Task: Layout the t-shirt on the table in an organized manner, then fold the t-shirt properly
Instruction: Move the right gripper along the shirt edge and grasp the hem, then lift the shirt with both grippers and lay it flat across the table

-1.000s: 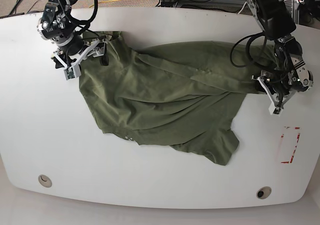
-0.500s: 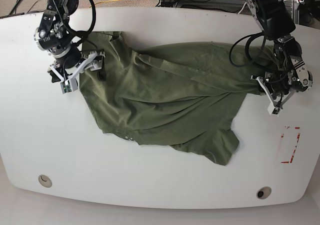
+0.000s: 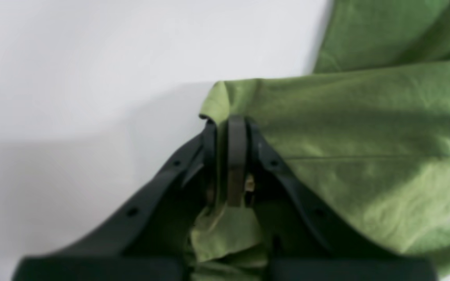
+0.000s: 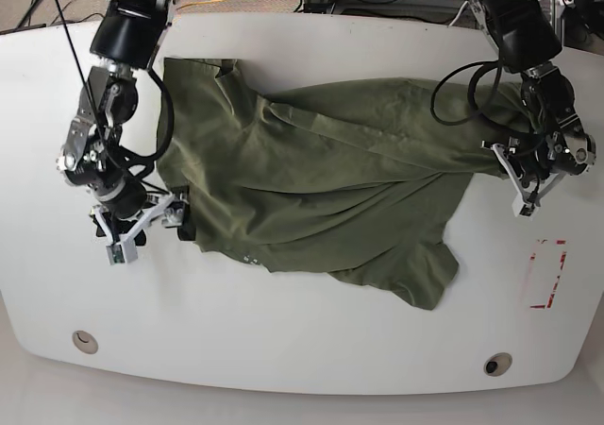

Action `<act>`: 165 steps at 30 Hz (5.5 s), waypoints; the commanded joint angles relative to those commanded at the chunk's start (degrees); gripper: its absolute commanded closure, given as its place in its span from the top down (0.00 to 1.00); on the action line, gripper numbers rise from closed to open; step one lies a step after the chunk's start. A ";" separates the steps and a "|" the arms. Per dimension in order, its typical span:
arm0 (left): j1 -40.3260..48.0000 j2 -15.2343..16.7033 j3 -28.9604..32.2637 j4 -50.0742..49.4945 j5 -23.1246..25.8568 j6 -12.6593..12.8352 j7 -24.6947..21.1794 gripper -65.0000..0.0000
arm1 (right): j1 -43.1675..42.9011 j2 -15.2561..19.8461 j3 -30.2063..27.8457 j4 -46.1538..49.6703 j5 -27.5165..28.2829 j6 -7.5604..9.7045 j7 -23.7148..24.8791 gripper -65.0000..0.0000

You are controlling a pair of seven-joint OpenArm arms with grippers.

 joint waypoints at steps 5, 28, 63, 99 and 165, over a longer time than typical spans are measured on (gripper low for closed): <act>-0.09 0.09 0.00 2.02 -0.09 0.00 0.70 0.00 | 4.66 1.05 -2.55 -11.25 0.09 1.05 3.08 0.89; -0.44 -0.62 0.09 2.37 -0.09 0.00 0.97 0.00 | -4.40 1.41 -5.19 -8.88 0.62 2.55 6.15 0.88; -3.08 -0.79 2.99 2.02 -0.09 0.00 0.97 0.00 | -19.25 -5.98 4.13 5.63 0.53 2.90 -2.02 0.86; -17.58 -1.14 3.87 29.01 -0.09 0.00 6.59 0.00 | -13.54 -1.41 4.22 31.82 0.53 2.90 -8.09 0.00; 1.41 -4.92 4.04 26.81 -0.18 0.00 12.44 0.00 | -27.60 1.05 12.40 33.76 0.18 7.52 -16.00 0.00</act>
